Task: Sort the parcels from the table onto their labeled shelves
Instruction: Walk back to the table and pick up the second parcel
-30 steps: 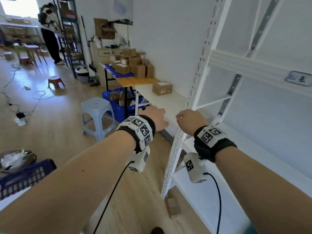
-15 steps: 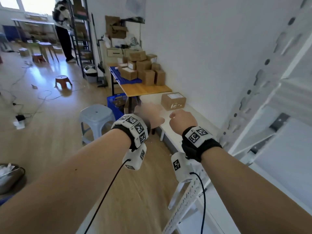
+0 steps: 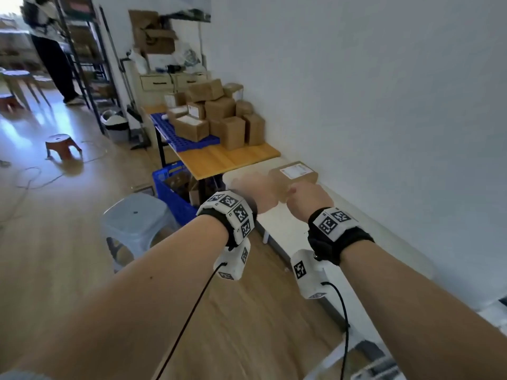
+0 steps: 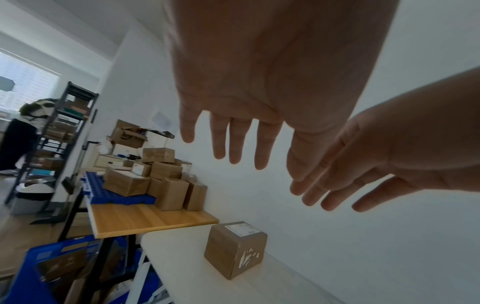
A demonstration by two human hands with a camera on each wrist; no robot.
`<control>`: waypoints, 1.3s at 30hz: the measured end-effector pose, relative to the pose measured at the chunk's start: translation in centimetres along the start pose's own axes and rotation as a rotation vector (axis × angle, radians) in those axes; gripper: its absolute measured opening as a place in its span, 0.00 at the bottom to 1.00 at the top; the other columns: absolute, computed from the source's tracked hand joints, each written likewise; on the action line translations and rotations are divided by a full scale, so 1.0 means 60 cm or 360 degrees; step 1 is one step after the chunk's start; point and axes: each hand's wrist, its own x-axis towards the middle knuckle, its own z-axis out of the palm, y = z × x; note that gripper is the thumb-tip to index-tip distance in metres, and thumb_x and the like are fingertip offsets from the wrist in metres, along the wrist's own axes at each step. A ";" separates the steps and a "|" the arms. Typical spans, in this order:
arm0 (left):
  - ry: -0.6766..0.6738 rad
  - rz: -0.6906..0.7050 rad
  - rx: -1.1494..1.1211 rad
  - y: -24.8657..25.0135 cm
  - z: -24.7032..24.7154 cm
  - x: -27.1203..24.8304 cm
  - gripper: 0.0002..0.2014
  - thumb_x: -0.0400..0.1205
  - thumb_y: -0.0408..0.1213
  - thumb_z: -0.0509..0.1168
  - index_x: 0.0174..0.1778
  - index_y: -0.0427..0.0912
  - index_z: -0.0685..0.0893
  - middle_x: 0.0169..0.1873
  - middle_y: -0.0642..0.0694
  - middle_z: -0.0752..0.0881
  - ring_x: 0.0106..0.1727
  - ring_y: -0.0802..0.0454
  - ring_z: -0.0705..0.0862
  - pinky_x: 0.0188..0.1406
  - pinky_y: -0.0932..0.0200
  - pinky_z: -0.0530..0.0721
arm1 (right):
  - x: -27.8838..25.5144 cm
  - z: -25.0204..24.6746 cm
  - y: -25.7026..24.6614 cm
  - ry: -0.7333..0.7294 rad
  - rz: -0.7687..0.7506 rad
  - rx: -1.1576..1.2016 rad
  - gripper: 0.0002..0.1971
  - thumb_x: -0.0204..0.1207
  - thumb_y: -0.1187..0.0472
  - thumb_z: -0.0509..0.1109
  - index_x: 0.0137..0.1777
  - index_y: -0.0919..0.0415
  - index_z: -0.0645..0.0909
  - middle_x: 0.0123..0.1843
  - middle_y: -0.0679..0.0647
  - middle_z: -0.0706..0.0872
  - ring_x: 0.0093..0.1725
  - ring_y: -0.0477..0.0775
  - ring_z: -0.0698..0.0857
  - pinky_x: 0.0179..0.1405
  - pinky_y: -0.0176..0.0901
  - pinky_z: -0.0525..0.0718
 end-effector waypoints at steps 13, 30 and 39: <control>-0.0203 0.0375 0.0071 -0.120 -0.003 0.326 0.26 0.83 0.48 0.59 0.79 0.48 0.69 0.76 0.43 0.73 0.75 0.41 0.72 0.73 0.44 0.70 | 0.305 0.037 -0.019 0.0044 0.0355 -0.0047 0.22 0.78 0.61 0.52 0.62 0.52 0.85 0.69 0.59 0.82 0.61 0.63 0.85 0.57 0.48 0.80; -0.0452 0.0521 -0.0254 -0.039 0.058 0.778 0.27 0.83 0.47 0.61 0.78 0.46 0.70 0.78 0.44 0.73 0.75 0.44 0.75 0.74 0.46 0.73 | 0.657 0.068 0.195 -0.0105 0.0821 0.0160 0.18 0.80 0.65 0.57 0.62 0.64 0.85 0.63 0.60 0.88 0.60 0.62 0.86 0.55 0.46 0.82; -0.0886 0.0209 -0.0790 -0.032 0.142 0.884 0.29 0.83 0.45 0.62 0.81 0.43 0.66 0.79 0.41 0.71 0.78 0.42 0.71 0.74 0.50 0.69 | 0.697 0.143 0.242 -0.0197 0.1301 0.0654 0.30 0.81 0.54 0.62 0.82 0.57 0.60 0.71 0.61 0.81 0.68 0.63 0.81 0.57 0.46 0.79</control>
